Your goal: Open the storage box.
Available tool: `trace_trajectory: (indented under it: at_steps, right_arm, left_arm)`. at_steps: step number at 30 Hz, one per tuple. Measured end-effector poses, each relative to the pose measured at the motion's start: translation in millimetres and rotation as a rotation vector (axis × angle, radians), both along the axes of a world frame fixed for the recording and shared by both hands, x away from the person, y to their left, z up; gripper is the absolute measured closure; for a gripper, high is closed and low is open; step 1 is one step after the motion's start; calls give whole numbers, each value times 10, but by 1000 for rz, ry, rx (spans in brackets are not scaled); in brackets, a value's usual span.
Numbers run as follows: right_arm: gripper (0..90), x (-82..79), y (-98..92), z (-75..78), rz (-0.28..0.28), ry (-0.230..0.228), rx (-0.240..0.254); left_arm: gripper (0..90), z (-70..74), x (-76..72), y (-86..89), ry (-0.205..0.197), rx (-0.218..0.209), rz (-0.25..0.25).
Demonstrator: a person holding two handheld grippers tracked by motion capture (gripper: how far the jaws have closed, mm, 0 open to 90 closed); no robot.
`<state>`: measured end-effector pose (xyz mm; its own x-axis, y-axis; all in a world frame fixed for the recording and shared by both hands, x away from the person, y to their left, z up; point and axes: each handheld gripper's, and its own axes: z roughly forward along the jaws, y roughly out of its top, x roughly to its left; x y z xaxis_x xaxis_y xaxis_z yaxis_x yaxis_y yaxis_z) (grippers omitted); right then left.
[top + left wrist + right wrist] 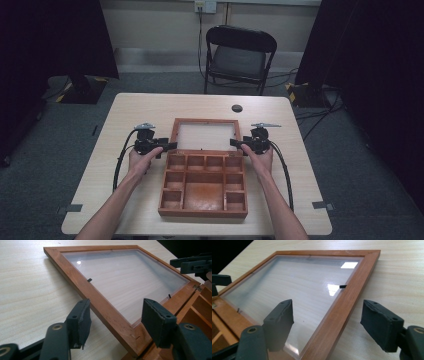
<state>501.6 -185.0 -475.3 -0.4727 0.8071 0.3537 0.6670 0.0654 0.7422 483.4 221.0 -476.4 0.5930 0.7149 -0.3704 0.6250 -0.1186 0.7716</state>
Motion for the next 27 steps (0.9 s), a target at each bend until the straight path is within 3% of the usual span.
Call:
trace_trajectory:
  at_steps: [6,12,16,19,20,21,22,24,25,26,27]
  right_arm:
    - [255,-66,-28,25,3,-16,1]
    - [236,-231,-197,168,1,-53,-25]
    - [218,-311,-267,235,-2,-71,-41]
    - [209,-403,-343,259,16,-76,-39]
    - [199,-477,-395,274,25,-83,-64]
    - [199,-477,-395,274,25,-83,-64]
    - [201,-511,-416,284,25,-80,-71]
    - [218,-630,-506,326,-23,-103,-106]
    - [210,-689,-574,345,-43,-107,-108]
    - [208,-761,-672,347,-54,-102,-95]
    - [208,-761,-672,347,-54,-102,-95]
  left_arm:
    - [333,69,-63,46,-3,12,19]
    - [307,182,-179,206,-29,98,15]
    - [301,201,-276,300,-29,111,14]
    - [298,206,-350,388,-6,75,24]
    - [298,218,-397,435,-13,107,38]
    - [298,218,-397,435,-13,107,38]
    - [298,222,-426,466,-16,139,47]
    - [291,213,-478,530,-10,180,54]
    - [287,201,-496,551,-8,187,58]
    - [280,160,-540,609,-3,223,68]
    - [279,160,-540,609,-3,223,68]
